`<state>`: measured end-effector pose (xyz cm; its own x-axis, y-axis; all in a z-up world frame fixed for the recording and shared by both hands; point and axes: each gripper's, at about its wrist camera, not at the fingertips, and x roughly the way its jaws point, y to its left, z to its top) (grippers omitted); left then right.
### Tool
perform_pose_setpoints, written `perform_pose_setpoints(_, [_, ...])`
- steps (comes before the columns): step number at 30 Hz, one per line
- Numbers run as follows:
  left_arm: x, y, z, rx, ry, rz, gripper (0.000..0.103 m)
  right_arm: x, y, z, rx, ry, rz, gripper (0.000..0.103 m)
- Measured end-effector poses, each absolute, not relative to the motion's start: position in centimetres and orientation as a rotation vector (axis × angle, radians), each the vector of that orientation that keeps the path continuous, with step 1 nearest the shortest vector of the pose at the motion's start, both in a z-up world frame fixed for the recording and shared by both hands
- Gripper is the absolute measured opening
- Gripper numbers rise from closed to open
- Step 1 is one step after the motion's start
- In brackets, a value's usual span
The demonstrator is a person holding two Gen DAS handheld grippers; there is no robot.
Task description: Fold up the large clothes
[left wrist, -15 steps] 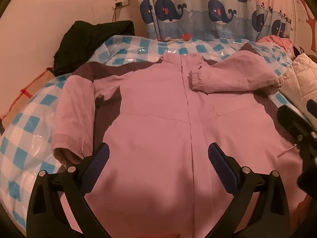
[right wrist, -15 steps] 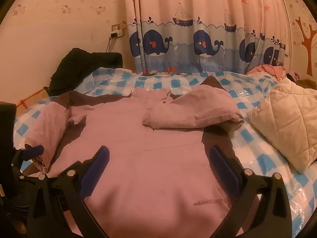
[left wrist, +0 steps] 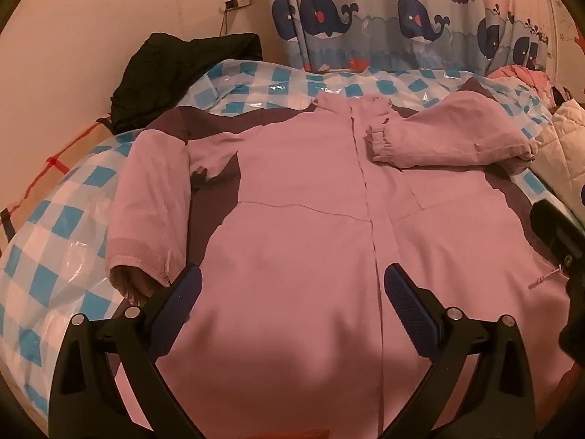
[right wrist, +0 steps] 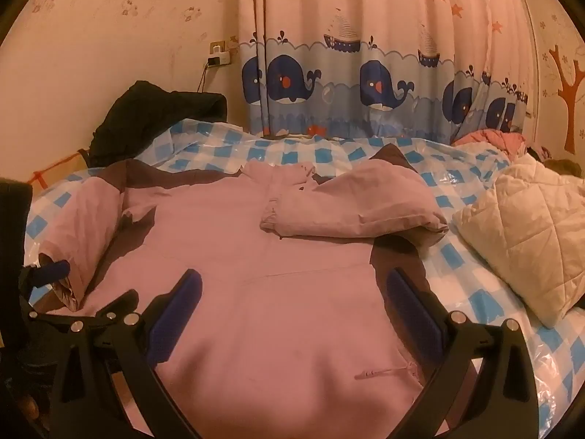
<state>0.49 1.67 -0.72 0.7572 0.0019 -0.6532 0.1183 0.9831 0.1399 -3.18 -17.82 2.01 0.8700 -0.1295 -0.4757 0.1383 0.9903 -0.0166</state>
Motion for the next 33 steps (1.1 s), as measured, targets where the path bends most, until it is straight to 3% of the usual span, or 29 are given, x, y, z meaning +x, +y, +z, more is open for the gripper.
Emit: perform_pose_setpoints(33, [3.4,2.6,-1.3,-0.033,0.772,-0.157,0.096,-2.3,-18.3,1.2,0.028,0.556,-0.147,0.097])
